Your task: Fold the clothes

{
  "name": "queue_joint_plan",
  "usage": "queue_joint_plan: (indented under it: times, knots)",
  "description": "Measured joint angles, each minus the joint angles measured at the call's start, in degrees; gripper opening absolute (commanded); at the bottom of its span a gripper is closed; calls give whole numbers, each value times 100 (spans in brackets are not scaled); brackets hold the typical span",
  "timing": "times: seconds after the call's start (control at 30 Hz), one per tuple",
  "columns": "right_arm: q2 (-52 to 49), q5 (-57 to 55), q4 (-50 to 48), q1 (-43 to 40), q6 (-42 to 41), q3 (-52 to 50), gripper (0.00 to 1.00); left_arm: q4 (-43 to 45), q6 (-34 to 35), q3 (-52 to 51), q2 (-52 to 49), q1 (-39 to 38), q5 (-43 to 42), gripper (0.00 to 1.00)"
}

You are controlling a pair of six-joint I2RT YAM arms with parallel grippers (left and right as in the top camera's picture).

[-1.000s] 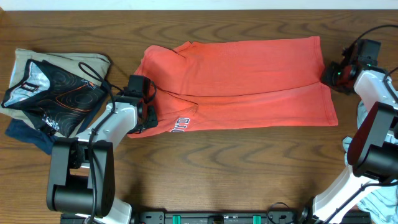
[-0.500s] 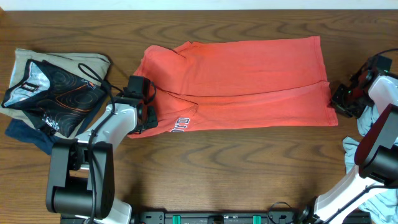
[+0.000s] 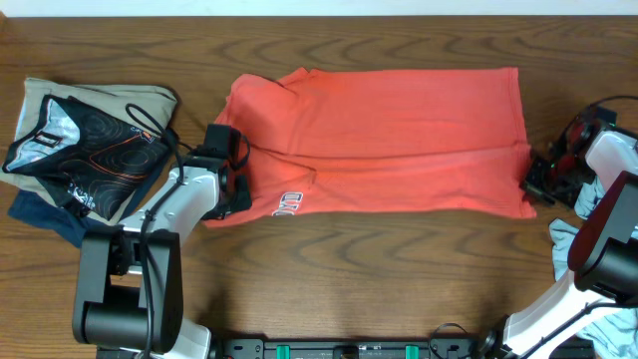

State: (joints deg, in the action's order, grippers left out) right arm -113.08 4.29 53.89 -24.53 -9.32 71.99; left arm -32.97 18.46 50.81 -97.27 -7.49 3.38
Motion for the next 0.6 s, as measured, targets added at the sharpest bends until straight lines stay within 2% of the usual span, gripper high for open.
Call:
queue_joint_plan:
  times: [0.33,0.4,0.6]
  knots:
    - [-33,-651,1040,-50,-472,-146,1,-1596,146,-37,13,4,-2,49]
    - [-68,-824,1235,-52,-614,-186,1,-1845,225,-74,-13,35,-15,52]
    - [-92,-1060,1425,-52,-852,-234,1,-2063,407,-146,-13,107,-111,53]
